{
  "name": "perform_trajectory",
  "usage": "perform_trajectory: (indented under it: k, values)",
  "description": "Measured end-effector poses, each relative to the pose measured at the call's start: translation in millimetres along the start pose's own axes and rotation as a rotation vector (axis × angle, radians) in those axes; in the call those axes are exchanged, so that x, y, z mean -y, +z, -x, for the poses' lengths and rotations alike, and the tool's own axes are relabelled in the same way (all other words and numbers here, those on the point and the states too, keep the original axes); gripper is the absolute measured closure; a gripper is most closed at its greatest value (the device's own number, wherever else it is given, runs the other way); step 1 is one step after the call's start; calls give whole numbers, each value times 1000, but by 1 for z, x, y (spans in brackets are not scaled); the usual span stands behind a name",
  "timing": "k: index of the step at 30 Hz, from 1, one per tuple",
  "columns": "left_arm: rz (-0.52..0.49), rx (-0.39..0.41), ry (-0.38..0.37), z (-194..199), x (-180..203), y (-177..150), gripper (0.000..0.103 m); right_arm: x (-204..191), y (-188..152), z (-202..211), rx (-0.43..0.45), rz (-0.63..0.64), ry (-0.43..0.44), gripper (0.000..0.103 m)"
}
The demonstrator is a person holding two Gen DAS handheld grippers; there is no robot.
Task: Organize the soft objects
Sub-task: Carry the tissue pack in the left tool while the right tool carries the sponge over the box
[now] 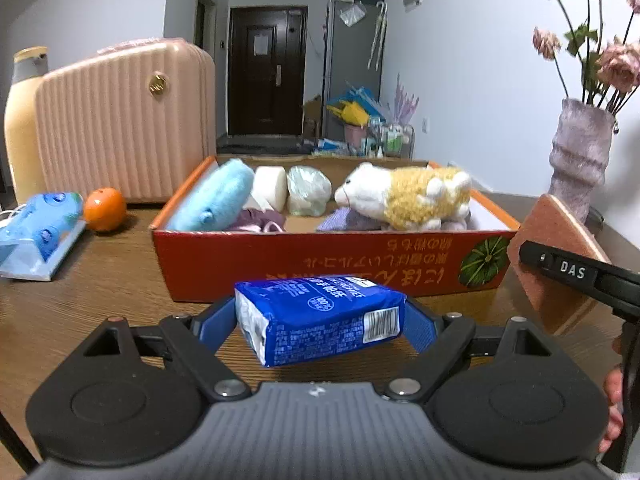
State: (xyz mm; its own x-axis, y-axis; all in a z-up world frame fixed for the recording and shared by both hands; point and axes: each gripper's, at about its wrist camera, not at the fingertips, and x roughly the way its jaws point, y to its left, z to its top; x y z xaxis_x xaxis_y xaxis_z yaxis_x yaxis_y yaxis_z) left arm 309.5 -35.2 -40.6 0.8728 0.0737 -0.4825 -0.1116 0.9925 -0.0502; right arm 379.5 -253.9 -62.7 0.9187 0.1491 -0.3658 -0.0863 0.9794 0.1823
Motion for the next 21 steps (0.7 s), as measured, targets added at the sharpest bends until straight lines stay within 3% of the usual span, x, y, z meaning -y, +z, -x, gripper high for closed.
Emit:
perform_trajectory:
  k: [16, 21]
  values:
    - [5, 176, 37, 24, -9, 18, 16, -23, 10, 23, 148, 68, 48, 72]
    - [28, 196, 41, 16, -11, 27, 16, -29, 17, 17, 175, 70, 55, 72]
